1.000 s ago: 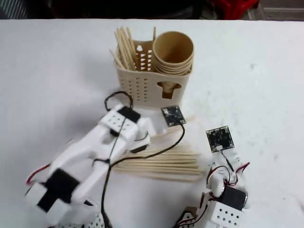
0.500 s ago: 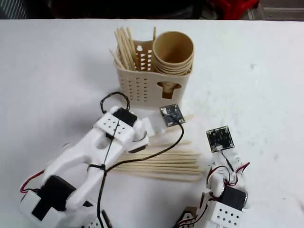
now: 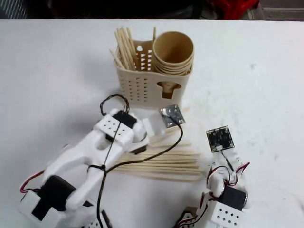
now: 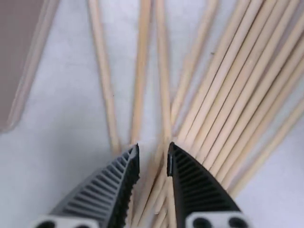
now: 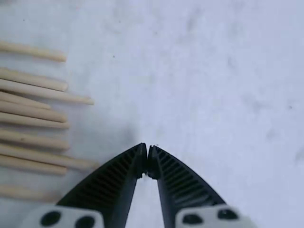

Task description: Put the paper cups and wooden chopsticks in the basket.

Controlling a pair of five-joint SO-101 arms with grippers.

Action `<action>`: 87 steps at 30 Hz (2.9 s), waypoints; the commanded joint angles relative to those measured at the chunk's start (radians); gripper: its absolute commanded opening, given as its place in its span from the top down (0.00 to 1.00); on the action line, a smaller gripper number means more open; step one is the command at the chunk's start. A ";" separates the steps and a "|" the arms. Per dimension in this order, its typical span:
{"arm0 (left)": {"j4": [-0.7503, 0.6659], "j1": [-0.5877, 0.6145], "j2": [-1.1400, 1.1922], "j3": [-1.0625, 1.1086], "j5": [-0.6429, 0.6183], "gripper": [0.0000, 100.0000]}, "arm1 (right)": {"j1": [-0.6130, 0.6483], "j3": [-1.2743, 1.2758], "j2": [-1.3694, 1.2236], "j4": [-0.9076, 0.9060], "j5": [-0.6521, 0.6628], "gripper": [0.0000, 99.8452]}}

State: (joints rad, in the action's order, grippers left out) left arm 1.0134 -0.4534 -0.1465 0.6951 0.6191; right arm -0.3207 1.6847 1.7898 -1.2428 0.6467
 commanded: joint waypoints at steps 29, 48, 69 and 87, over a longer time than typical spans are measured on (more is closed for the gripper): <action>-0.015 0.016 0.493 -0.462 -0.028 0.81 | -0.005 0.006 0.008 -0.004 0.006 0.98; 0.133 0.015 0.341 -0.468 0.012 0.98 | -0.005 0.006 0.008 -0.004 0.006 0.98; 0.362 0.015 -0.545 -0.598 -0.103 0.98 | -0.005 0.006 0.008 -0.004 0.006 0.98; -0.376 0.093 -0.119 -0.881 -0.454 0.98 | -0.005 0.006 0.008 -0.004 0.006 0.98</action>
State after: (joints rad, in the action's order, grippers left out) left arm 0.7265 -0.4273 -0.3751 -0.1013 0.2616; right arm -0.3207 1.6847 1.7898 -1.2428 0.6467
